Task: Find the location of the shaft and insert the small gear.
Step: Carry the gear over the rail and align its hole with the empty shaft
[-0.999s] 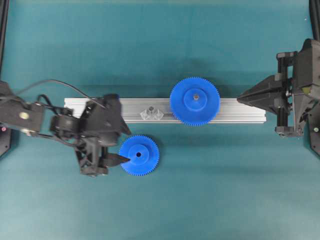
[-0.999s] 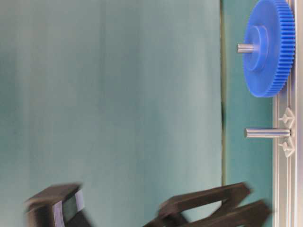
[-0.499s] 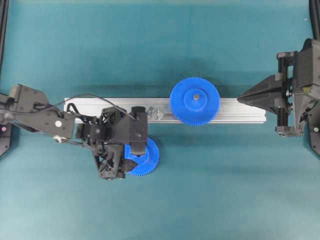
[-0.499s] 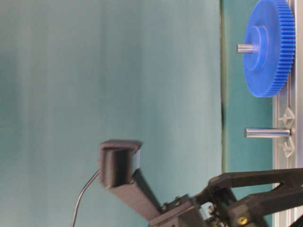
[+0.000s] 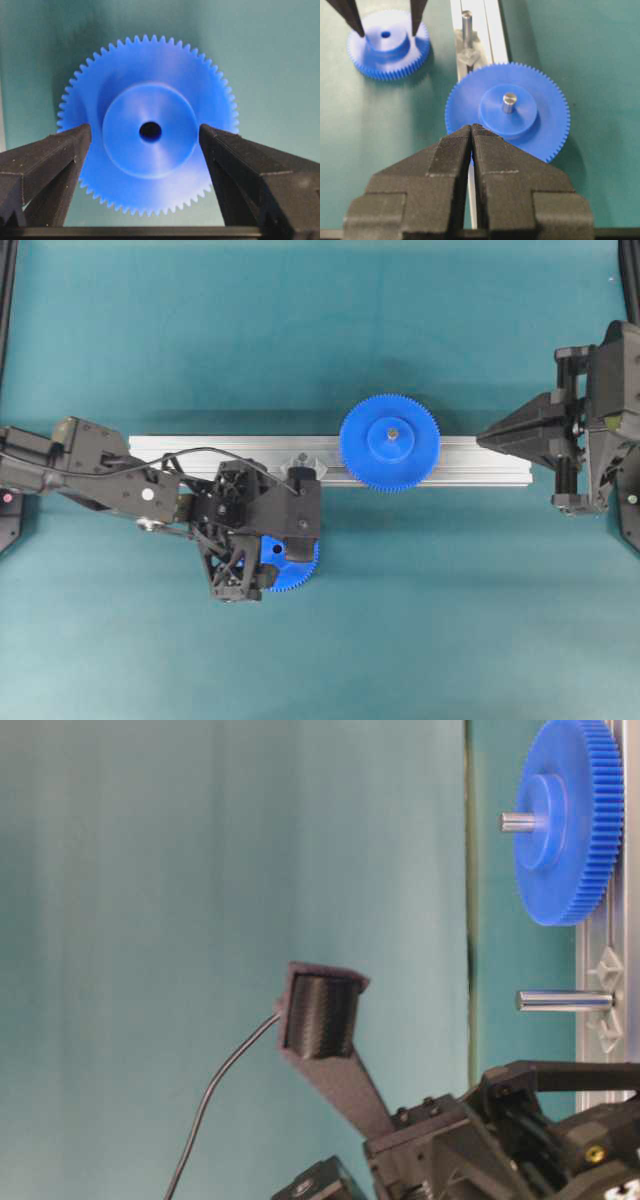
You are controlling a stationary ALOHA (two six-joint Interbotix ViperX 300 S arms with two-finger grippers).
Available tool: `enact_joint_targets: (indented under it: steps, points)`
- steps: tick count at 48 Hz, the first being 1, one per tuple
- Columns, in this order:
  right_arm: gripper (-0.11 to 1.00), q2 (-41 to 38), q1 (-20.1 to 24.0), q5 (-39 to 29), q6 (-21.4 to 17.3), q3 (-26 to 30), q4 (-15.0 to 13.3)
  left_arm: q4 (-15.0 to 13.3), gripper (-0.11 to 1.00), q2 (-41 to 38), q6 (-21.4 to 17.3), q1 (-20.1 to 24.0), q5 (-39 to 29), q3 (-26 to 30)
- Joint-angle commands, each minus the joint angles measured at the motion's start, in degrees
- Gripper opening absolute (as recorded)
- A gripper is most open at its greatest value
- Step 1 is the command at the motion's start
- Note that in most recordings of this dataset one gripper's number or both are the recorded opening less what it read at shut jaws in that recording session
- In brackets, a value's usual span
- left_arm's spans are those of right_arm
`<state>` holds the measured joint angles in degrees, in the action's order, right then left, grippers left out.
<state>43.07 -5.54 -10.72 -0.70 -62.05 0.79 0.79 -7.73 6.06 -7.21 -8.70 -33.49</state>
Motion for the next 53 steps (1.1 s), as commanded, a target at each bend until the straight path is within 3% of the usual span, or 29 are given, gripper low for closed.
enact_joint_targets:
  steps: [1, 41, 47, 53]
  points:
    - [0.11, 0.09, -0.18, 0.26, -0.18, 0.44, -0.09, 0.26, 0.91, 0.09, -0.09, -0.53, 0.18, 1.58]
    - [0.10, 1.76, -0.18, 0.70, -0.35, -0.88, -0.09, 0.18, 0.89, -2.02, -0.18, -0.88, -11.34, 4.92]
    - [0.10, 2.46, -0.18, 0.70, -0.35, -1.14, -0.09, 0.18, 0.83, -2.20, -0.18, -0.88, -12.04, 5.62]
    - [0.10, 3.08, -0.18, 0.70, -0.35, -1.41, -0.09, 0.18, 0.66, -2.11, -0.26, -0.88, -12.92, 6.33]
